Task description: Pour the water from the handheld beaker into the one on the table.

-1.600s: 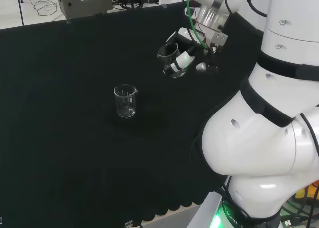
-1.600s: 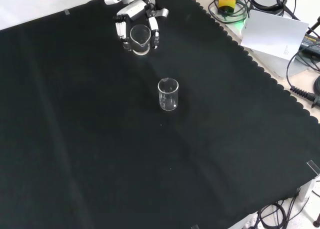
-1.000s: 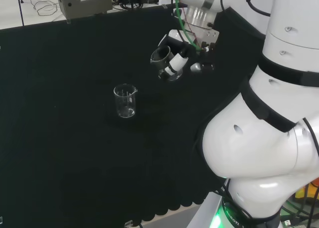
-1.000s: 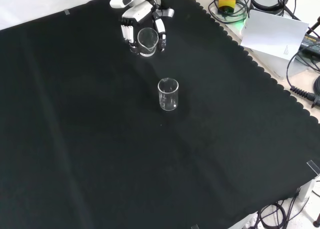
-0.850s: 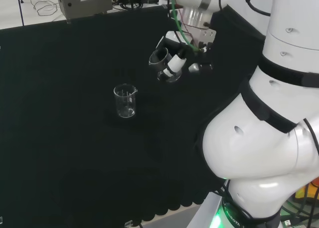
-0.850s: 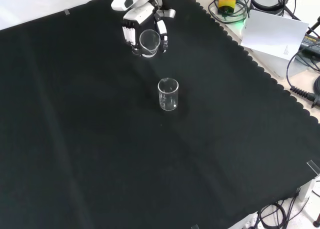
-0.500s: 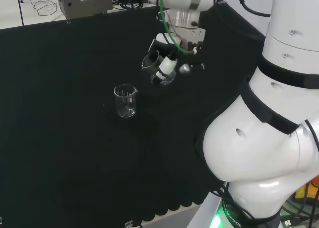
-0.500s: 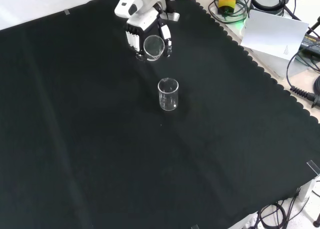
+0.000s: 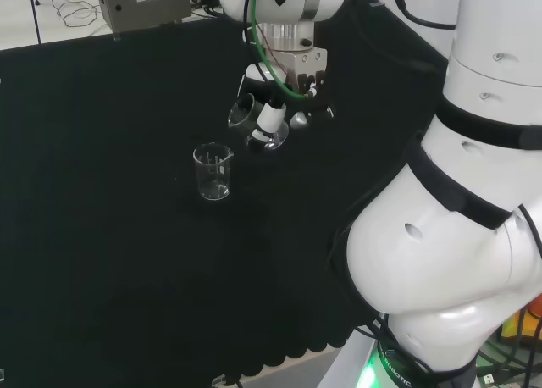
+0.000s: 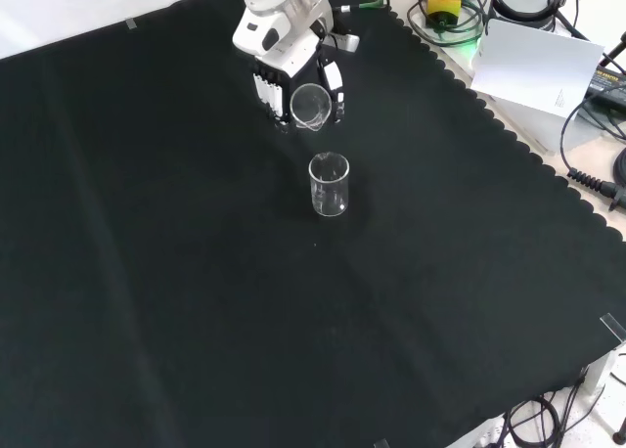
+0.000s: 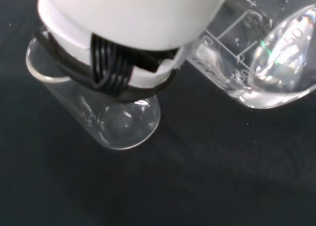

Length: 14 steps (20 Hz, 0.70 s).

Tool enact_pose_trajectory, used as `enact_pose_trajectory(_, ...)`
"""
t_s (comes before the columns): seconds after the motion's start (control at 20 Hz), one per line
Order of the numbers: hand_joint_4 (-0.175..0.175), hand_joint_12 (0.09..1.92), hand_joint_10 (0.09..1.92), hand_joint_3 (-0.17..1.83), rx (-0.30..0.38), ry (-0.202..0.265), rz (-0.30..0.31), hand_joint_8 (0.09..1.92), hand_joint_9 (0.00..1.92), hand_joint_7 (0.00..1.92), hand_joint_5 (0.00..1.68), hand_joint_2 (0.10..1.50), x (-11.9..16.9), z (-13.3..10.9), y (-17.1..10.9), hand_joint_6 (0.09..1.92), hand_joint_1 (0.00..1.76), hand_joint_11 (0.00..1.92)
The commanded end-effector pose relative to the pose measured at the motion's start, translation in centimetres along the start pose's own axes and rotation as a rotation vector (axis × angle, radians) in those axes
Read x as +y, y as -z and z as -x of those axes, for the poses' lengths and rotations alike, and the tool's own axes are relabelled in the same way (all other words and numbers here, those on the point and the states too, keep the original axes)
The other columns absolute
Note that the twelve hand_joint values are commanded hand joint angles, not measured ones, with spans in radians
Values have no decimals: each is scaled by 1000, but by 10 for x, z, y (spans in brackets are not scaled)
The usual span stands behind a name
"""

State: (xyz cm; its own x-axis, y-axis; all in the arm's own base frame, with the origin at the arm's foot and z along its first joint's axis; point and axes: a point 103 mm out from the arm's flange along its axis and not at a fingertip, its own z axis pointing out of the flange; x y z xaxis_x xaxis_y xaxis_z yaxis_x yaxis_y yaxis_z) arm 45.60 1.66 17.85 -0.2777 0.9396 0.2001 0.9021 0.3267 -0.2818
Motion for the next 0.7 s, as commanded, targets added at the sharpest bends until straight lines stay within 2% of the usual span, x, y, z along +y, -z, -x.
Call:
enact_pose_trajectory(0.05,-175,624,150,601,-103,-3,-33,251,1803,1502,1416,628,5,-8,-3,343,1329,1362)
enact_pose_trajectory(0.4,-175,623,154,599,-228,-38,-66,262,1803,1496,1412,630,9,-20,-1,350,1329,1360)
enact_pose_trajectory(0.7,-175,627,178,607,-279,-64,-88,338,1794,1461,1389,632,14,-34,-3,400,1327,1356)
